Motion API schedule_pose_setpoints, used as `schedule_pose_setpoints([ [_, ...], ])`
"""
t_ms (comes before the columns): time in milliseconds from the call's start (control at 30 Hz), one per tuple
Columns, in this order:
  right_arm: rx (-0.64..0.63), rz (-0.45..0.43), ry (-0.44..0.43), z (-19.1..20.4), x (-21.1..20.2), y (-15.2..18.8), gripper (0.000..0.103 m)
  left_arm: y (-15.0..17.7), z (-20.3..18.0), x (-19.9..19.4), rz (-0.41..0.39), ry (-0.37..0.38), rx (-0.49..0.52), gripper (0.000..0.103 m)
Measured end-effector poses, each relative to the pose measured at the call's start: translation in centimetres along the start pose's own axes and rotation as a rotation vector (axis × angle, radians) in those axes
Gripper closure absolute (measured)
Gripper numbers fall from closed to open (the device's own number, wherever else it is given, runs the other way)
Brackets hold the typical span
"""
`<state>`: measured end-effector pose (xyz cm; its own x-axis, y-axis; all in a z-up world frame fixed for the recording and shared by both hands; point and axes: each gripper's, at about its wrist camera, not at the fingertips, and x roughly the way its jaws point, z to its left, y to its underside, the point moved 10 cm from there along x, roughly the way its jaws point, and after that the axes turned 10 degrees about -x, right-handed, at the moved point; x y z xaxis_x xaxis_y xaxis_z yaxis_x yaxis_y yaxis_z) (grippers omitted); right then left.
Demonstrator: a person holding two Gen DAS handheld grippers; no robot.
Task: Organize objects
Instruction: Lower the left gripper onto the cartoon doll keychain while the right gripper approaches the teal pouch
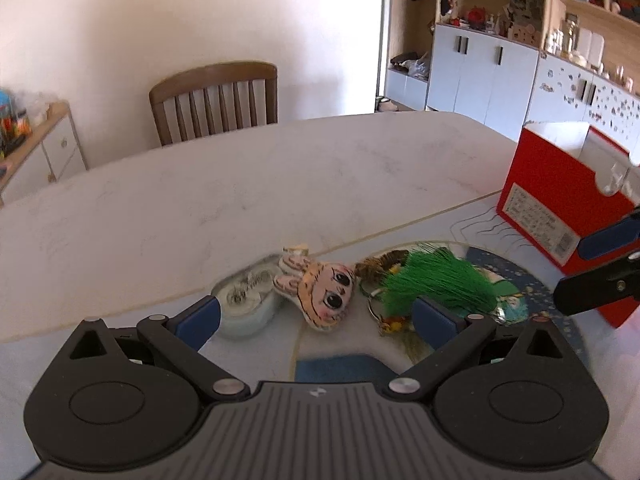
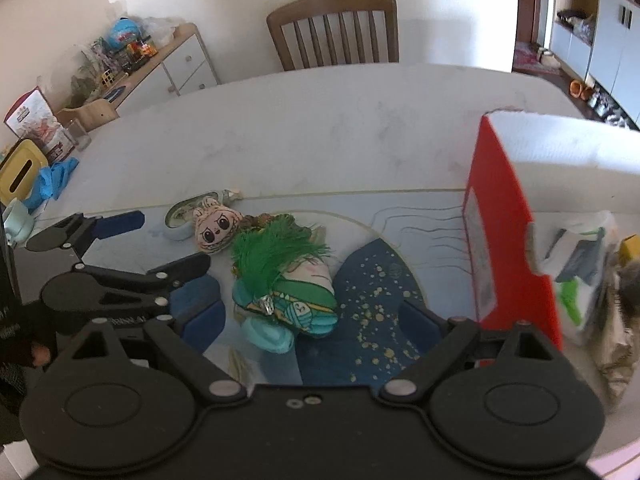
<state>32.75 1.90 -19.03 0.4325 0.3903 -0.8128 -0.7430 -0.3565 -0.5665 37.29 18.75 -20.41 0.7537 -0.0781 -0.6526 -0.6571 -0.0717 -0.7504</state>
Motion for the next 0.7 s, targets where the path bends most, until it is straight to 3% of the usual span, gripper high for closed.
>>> schedule_pose_setpoints([
  [200,0.042,0.036,-0.027,0.4,2.0,-0.5,0.014,-0.1,-1.1,1.2,-0.038,0.001,0.096,0.001],
  [467,0.131,0.064,-0.059,-0.1,3.9,-0.8,0.023,-0.1,-0.9,2.7,-0.027,0.027,0.080,0.003],
  [633,0.218,0.076,-0.111,-0.4,4.5,-0.4,0.025,-0.2,-1.6,3.0,-0.032,0.051,0.097,0.012],
  [700,0.235,0.082,-0.128,-0.4,4.7,-0.2,0.031,-0.2,-1.7,3.3,-0.023,0.061,0.096,0.017],
])
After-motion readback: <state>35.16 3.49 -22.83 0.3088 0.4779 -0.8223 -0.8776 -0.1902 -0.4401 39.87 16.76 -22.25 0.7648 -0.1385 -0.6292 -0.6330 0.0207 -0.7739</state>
